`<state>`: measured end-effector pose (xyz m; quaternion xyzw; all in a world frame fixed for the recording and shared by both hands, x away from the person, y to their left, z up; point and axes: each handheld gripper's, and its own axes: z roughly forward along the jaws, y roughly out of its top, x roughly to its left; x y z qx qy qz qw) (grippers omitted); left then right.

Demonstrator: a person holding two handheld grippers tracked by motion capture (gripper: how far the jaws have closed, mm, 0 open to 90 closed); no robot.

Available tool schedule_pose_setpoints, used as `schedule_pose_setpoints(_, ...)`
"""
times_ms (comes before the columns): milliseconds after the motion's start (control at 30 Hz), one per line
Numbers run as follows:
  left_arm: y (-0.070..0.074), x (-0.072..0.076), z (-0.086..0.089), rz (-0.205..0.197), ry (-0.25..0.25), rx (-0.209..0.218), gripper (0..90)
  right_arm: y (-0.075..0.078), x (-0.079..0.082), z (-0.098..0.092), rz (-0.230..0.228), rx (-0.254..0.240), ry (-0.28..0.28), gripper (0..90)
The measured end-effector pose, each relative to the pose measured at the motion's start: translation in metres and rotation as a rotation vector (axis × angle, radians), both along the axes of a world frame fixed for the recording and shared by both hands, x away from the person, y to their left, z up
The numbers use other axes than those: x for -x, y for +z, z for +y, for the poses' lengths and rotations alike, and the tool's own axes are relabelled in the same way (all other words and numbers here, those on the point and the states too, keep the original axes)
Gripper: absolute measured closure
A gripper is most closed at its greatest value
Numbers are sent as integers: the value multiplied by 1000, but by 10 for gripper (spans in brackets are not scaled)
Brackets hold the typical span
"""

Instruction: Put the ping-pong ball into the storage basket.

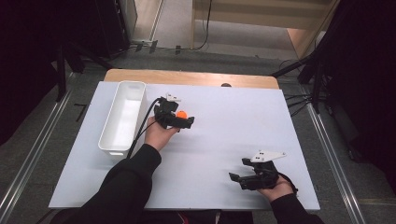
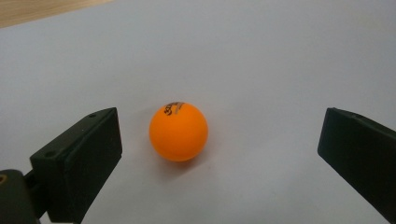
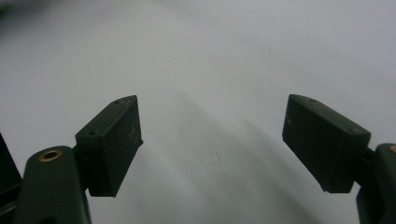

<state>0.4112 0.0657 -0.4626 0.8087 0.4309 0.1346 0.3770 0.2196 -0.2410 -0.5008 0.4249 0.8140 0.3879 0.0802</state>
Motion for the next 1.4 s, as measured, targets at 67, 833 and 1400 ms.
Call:
schedule_pose_setpoints(67, -1, -3, 1, 1, 6, -15, 3, 0, 0, 0, 0, 0, 2, 185)
schedule_pose_setpoints(833, 7, -24, -12, -5, 61, -23, 4, -1, 0, 0, 6, 5, 11, 185)
schedule_pose_setpoints(1400, 4, -31, -15, -37, 77, -33, 4, 0, 0, 1, 4, 6, 12, 185)
